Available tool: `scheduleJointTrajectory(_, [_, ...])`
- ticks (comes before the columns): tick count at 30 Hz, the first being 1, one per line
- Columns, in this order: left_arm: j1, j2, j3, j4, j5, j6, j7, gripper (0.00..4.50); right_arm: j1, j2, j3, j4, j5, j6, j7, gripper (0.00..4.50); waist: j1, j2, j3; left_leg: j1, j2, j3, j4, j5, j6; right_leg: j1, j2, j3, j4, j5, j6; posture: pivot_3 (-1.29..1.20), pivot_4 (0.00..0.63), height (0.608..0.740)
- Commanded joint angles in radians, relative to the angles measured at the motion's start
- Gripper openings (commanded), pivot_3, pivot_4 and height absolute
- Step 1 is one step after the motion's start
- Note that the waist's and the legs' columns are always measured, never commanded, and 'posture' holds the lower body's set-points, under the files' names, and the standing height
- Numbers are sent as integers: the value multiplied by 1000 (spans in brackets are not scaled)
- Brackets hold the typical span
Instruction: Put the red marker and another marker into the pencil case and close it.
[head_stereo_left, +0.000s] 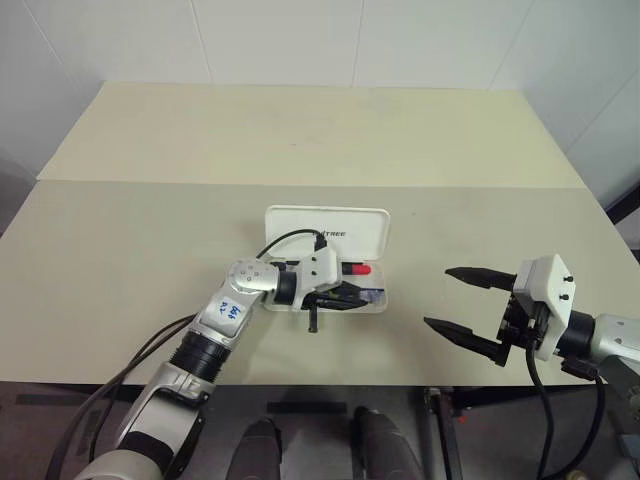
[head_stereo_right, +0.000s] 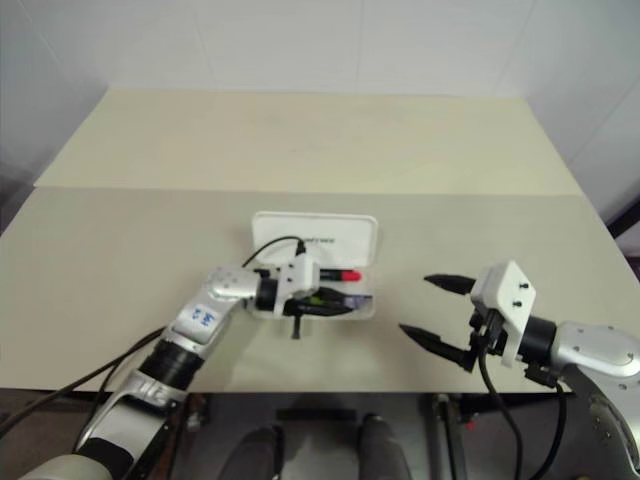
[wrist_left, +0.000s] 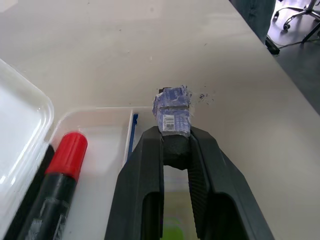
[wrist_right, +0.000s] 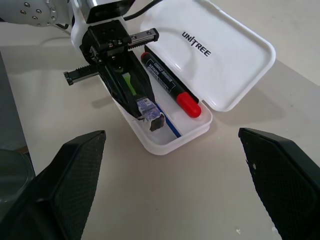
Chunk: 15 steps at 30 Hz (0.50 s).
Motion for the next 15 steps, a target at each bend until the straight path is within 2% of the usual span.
scheduleJointTrajectory(1, [-21,-2,-1,-5,7,-5,-1,268,-1,2,-22,-33,8,-17,-12,4500,0,0,0,0,0,0,0,0,0,0,0,0,0,0,0,0,150,740])
scheduleJointTrajectory(15, [-57,-20,-3,75,39,-16,15,268,-11,16,-8,-70,19,-14,-56,4500,1,0,0,0,0,0,0,0,0,0,0,0,0,0,0,0,150,740])
